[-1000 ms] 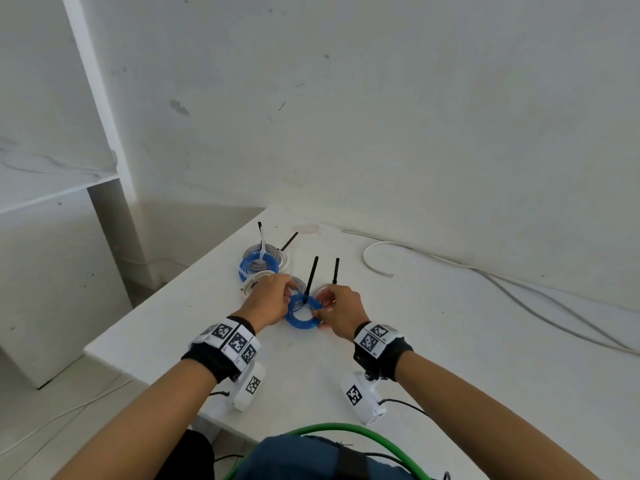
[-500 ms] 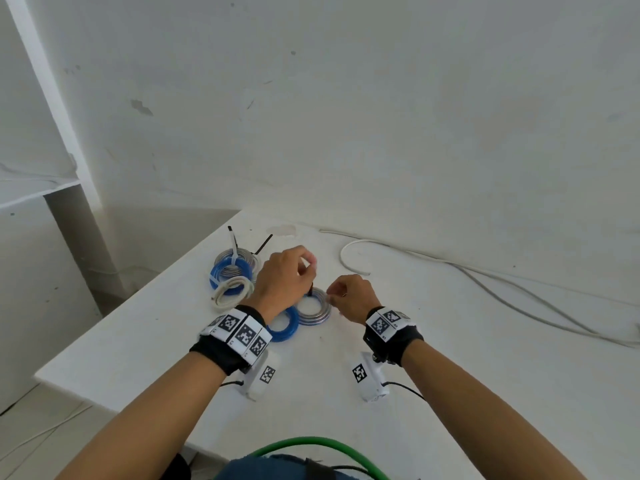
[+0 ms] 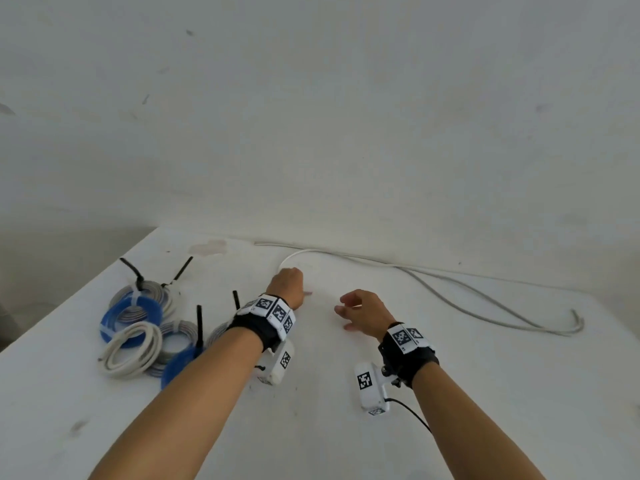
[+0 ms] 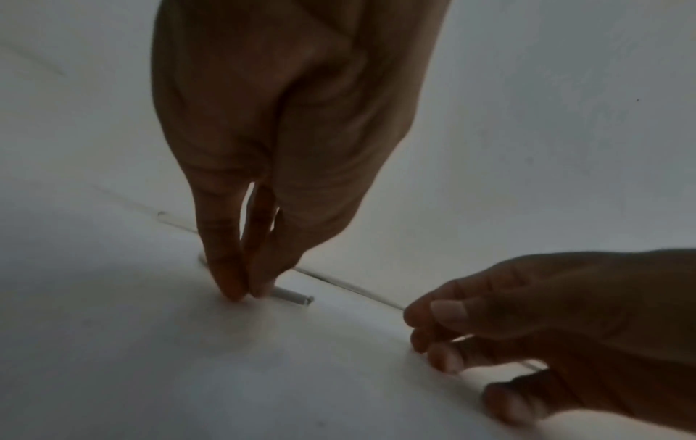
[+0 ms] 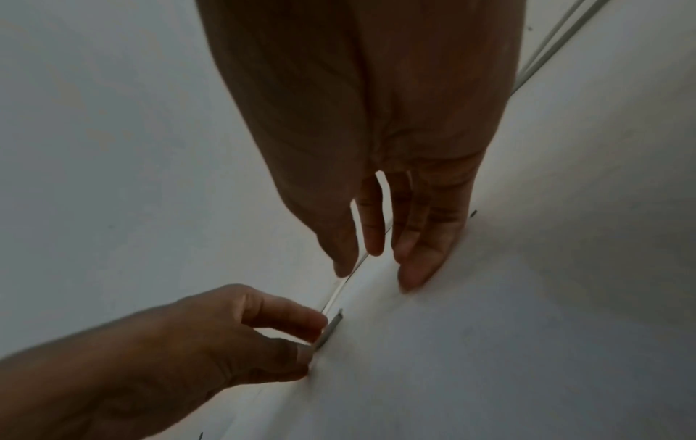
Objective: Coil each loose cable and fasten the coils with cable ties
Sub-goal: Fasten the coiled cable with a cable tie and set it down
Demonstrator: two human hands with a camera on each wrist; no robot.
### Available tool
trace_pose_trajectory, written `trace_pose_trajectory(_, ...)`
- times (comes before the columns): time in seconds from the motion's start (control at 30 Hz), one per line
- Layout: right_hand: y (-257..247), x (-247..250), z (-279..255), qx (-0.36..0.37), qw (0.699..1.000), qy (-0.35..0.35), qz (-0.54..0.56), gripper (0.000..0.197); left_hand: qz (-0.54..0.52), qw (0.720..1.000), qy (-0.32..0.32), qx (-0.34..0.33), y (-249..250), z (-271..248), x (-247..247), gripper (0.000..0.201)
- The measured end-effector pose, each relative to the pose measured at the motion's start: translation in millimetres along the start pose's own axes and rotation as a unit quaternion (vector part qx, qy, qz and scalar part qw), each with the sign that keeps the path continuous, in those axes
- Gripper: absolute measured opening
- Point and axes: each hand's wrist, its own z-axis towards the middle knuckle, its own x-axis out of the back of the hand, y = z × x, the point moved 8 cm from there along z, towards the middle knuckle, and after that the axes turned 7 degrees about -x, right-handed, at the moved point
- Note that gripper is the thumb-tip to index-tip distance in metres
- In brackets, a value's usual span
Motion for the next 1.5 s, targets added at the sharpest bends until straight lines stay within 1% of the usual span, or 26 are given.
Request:
trace_pose_trajectory(0.07,1,-2,1,0.007,1.0,-0.021,0.013,0.031,-0.021,0.999,0.019,0.028,-8,5,-1,0.03)
trace_pose_trajectory(0.13,-1,-3,3,0.01,0.999,-0.031,0.011,0.033,-0.02,0.999,0.024,0.028,-8,7,-4,0.025)
trace_pose_trajectory(0.23,-1,1,8,-0.008,1.0,-0.015,0.018,0.033,-0.069,0.997,0.025,-0.038,10,5,1,0.014)
trace_pose_trajectory(0.3,1,5,12,-0.019,0.999,-0.003,0.046,0.047,-0.179,0.979,0.016,-0.095,29,-3,13,0.011)
trace_pose_trajectory(0.33,-1,7,13,-0.009,0.999,0.0,0.043,0.058,-0.251,0.961,0.016,-0.113,39,-9,22,0.012)
trace_pose_trajectory(0.4,-13,7,7,0.036,0.999,-0.007,-0.016,0.081,-0.415,0.901,0.032,-0.123,50,-24,43,0.018)
trace_pose_trajectory(0.43,-20,3,3,0.065,0.996,-0.014,-0.063,0.09,-0.506,0.854,0.035,-0.117,53,-30,52,0.021)
trace_pose_trajectory(0.5,-35,-10,-7,0.128,0.981,-0.019,-0.143,0.092,-0.68,0.727,0.023,-0.089,56,-35,64,0.023)
trace_pose_trajectory(0.53,-42,-16,-13,0.16,0.974,-0.019,-0.159,0.083,-0.748,0.66,0.022,-0.069,55,-36,70,0.024)
trace_pose_trajectory(0.57,-49,-22,-18,0.192,0.969,-0.017,-0.158,0.066,-0.799,0.598,0.023,-0.051,52,-36,76,0.025)
trace_pose_trajectory(0.6,-56,-24,-23,0.222,0.964,-0.008,-0.146,0.045,-0.837,0.545,0.026,-0.04,48,-36,84,0.028)
trace_pose_trajectory(0.63,-61,-23,-27,0.244,0.961,0.008,-0.13,0.026,-0.862,0.504,0.03,-0.034,43,-36,92,0.032)
trace_pose_trajectory(0.67,-64,-16,-30,0.257,0.959,0.034,-0.115,0.015,-0.878,0.477,0.039,-0.031,34,-36,101,0.035)
trace_pose_trajectory(0.7,-65,-6,-31,0.257,0.959,0.064,-0.096,0.013,-0.886,0.46,0.051,-0.028,22,-37,110,0.037)
trace_pose_trajectory(0.77,-65,24,-36,0.241,0.961,0.118,-0.063,0.015,-0.891,0.447,0.083,-0.026,-8,-41,131,0.039)
trace_pose_trajectory(0.83,-67,51,-42,0.242,0.954,0.154,-0.085,0.023,-0.892,0.436,0.114,-0.031,-39,-47,151,0.037)
trace_pose_trajectory(0.87,-71,60,-47,0.245,0.944,0.167,-0.142,0.026,-0.889,0.439,0.125,-0.035,-51,-49,159,0.032)
trace_pose_trajectory(0.9,-76,66,-51,0.254,0.926,0.179,-0.213,0.028,-0.881,0.453,0.128,-0.044,-59,-53,166,0.026)
trace_pose_trajectory(0.97,-88,74,-61,0.28,0.896,0.186,-0.289,0.031,-0.852,0.509,0.102,-0.074,-56,-60,174,0.018)
trace_pose_trajectory(1.07,-99,93,-56,0.242,0.913,0.196,-0.263,0.035,-0.802,0.588,0.021,-0.103,-28,-70,169,0.021)
trace_pose_trajectory(1.17,-108,114,-49,0.215,0.919,0.268,-0.193,0.037,-0.762,0.637,-0.073,-0.091,3,-75,141,0.031)
trace_pose_trajectory(1.23,-116,119,-46,0.232,0.926,0.276,-0.11,0.031,-0.729,0.674,-0.096,-0.069,16,-70,116,0.037)
trace_pose_trajectory(1.3,-126,114,-49,0.262,0.929,0.259,-0.03,0.021,-0.69,0.717,-0.083,-0.043,24,-61,93,0.038)
trace_pose_trajectory(1.4,-134,96,-59,0.295,0.926,0.231,0.046,0.017,-0.607,0.795,-0.013,-0.023,27,-47,67,0.035)
trace_pose_trajectory(1.43,-133,90,-62,0.301,0.925,0.222,0.066,0.019,-0.591,0.807,0.01,-0.014,27,-44,60,0.034)
trace_pose_trajectory(1.5,-129,81,-67,0.299,0.925,0.208,0.108,0.024,-0.601,0.798,0.05,0.011,26,-38,47,0.032)
